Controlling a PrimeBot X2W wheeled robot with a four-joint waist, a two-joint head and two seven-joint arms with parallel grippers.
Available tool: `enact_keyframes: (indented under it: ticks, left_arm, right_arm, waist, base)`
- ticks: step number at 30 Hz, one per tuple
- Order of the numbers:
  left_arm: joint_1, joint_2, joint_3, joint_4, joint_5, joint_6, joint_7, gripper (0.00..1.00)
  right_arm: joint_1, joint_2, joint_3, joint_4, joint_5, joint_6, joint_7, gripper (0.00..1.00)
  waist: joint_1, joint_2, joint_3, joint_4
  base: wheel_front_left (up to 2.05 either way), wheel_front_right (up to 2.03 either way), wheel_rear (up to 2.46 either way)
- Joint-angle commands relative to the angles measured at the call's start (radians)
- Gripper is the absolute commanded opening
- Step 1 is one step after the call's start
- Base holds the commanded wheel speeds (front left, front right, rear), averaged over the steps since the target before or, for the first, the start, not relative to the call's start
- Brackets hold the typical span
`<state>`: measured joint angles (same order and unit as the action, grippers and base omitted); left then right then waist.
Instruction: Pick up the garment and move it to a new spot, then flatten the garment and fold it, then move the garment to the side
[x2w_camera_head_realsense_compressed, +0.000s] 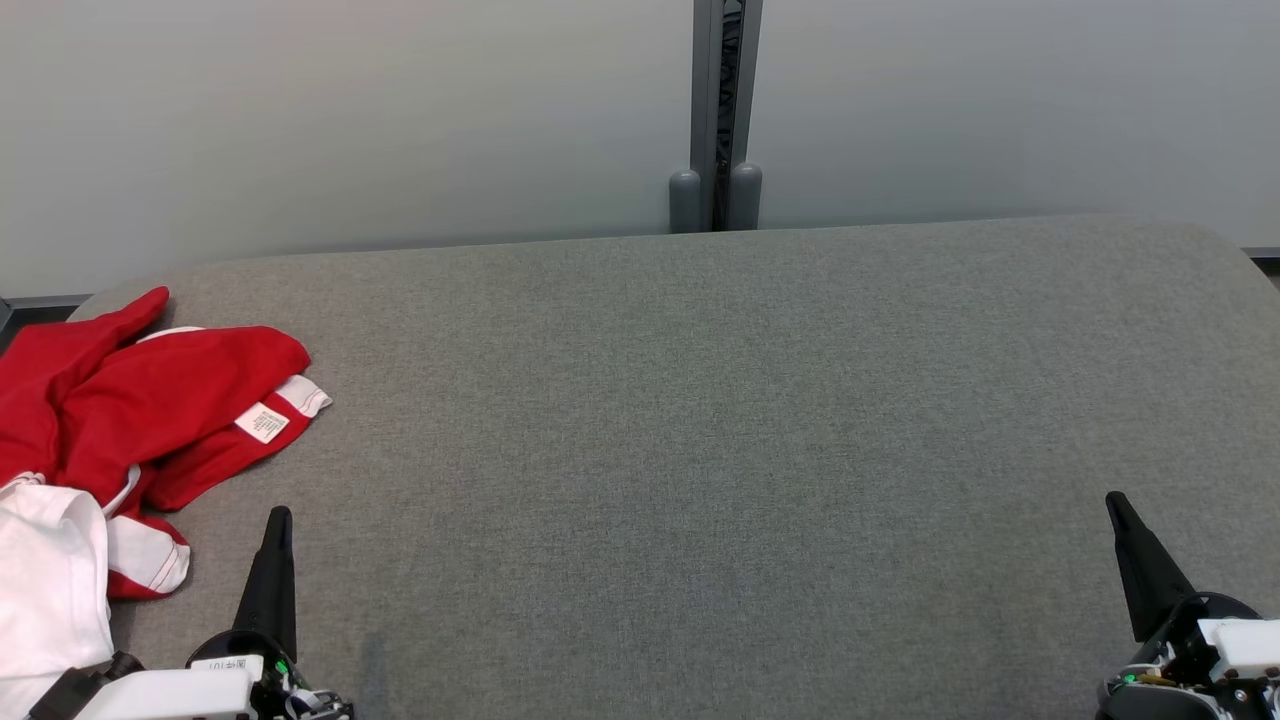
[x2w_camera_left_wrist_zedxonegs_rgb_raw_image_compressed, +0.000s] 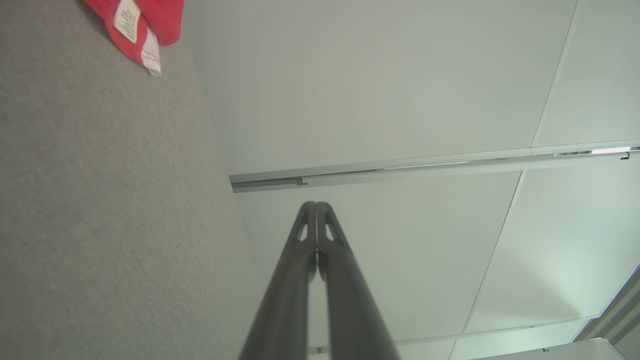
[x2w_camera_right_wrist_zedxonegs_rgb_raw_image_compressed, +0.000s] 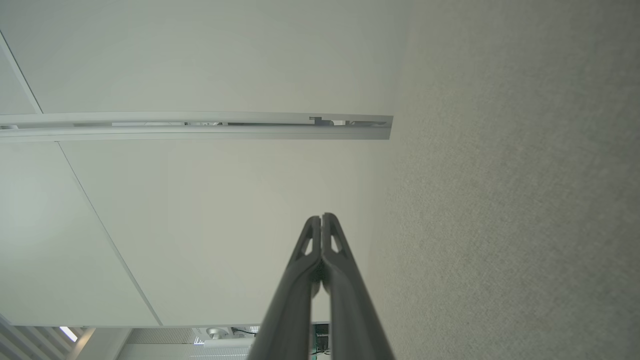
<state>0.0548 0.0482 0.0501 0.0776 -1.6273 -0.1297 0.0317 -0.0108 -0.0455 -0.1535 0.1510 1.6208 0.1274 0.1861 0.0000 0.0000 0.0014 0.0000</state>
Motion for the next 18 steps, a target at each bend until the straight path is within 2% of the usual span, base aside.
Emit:
enact_keyframes:
  ticks: [1,18]
  left_arm:
    - [0.005,0.005,0.005,0.001,-0.001,-0.004,0.001,0.00]
    - [0.005,0.005,0.005,0.001,-0.001,-0.004,0.001,0.00]
  right_arm:
    - [-0.005,-0.011,-0.003,0.005,0.004,0.009,0.010,0.00]
    - [-0.005,-0.011,-0.003,0.005,0.004,0.009,0.010,0.00]
  waist:
    - [0.0000,0.0000,0.000,0.000]
    - [0.0000,0.0000,0.000,0.000]
  base:
    - [0.00,0.00,0.00]
    - [0.00,0.00,0.00]
